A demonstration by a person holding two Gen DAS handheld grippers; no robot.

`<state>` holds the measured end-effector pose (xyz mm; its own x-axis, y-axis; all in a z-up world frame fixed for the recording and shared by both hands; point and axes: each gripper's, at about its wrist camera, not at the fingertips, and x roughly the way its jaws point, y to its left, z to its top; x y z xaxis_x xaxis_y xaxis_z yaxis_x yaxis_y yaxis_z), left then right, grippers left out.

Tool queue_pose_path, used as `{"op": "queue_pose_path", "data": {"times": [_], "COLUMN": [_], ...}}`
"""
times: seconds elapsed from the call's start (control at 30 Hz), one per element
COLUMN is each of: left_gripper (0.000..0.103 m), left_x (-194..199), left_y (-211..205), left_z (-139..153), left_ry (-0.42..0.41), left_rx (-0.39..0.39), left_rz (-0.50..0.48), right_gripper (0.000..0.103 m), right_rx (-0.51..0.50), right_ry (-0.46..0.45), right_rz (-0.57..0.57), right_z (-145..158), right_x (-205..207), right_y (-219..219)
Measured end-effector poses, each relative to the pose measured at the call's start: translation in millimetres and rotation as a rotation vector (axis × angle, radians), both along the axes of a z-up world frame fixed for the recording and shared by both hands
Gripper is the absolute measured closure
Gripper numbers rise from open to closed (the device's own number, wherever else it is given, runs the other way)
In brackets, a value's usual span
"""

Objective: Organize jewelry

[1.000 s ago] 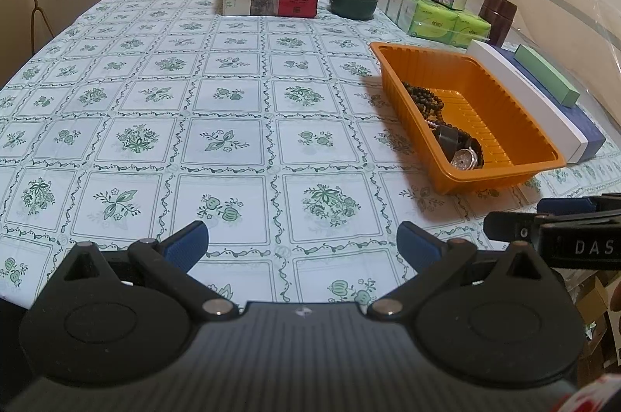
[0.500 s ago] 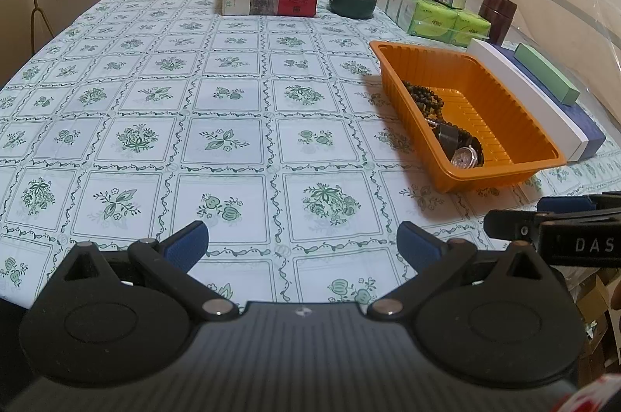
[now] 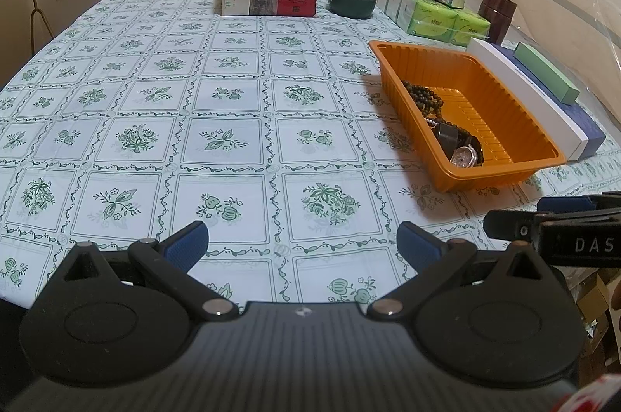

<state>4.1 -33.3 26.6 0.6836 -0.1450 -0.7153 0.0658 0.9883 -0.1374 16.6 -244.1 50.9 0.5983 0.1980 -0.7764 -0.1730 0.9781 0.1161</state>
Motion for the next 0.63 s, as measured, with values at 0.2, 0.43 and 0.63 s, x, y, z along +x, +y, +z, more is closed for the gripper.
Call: {"op": "queue_pose_path", "data": {"times": [0.2, 0.43, 0.63], "left_gripper": [0.000, 0.000, 0.000], "left_x": [0.0, -0.4, -1.8], "left_y": [-0.2, 0.0, 1.4], "left_z": [0.0, -1.8, 1.4], "left_ry": [0.000, 0.002, -0.022], "left_rx": [0.000, 0.000, -0.018], "left_rz": [0.001, 0.000, 0.002], "right_gripper": [0.026, 0.026, 0.026], "right_rx": [0.000, 0.000, 0.000], "right_ry": [0.000, 0.000, 0.000], "right_rz": [0.000, 0.000, 0.000], "right_z": [0.0, 0.1, 0.1], "right_x": [0.0, 0.0, -0.1], "right_y": [0.0, 0.0, 0.0]}}
